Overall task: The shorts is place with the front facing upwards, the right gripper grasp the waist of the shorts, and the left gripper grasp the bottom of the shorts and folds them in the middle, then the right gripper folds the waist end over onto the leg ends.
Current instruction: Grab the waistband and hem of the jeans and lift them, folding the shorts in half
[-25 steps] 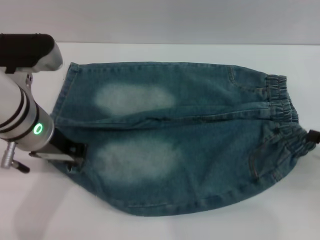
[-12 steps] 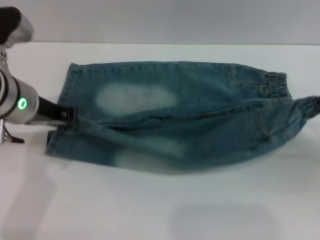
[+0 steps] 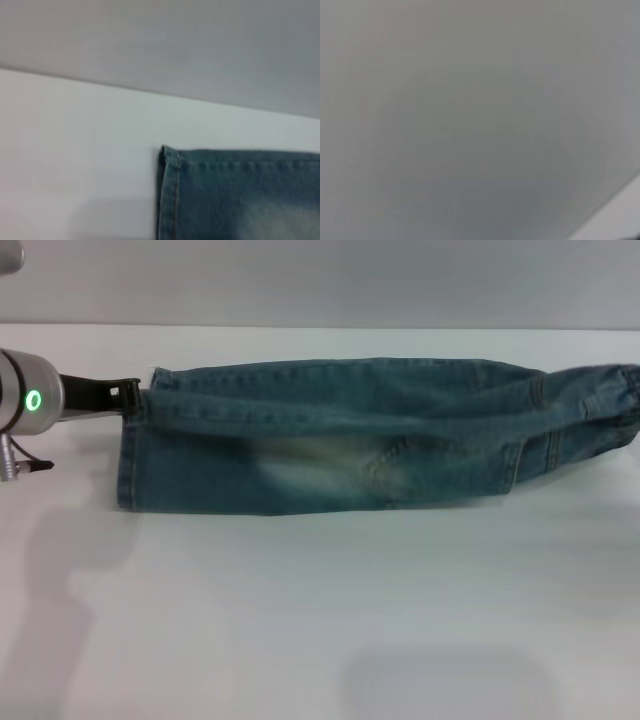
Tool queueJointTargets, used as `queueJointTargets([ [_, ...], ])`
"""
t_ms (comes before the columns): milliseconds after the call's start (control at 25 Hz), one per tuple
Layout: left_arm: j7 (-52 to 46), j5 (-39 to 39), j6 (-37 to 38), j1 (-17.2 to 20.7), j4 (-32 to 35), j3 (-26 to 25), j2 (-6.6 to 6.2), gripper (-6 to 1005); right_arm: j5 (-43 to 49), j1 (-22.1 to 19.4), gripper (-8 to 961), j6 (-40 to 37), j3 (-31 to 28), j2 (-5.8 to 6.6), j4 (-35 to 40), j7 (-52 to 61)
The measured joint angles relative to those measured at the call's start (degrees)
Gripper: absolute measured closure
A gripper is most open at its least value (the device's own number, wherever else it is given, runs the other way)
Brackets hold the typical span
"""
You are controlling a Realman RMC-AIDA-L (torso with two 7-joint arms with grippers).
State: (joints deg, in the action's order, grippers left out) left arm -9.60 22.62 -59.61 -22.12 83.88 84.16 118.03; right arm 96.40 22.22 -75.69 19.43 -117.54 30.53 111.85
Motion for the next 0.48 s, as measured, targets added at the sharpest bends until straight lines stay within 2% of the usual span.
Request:
queueJointTargets([
  [160, 1.30, 2.75, 4.41, -0.64, -3.52, -0.09, -0.05, 981, -2.59, 1.25, 941, 2.15, 0.01, -0.27, -2.13, -1.43],
  [480, 2.26, 4.57, 8.15, -0.63, -5.19, -0.48, -0.08, 981, -6.20, 1.90, 935, 6.12, -0.06, -0.51, -4.22, -2.15],
])
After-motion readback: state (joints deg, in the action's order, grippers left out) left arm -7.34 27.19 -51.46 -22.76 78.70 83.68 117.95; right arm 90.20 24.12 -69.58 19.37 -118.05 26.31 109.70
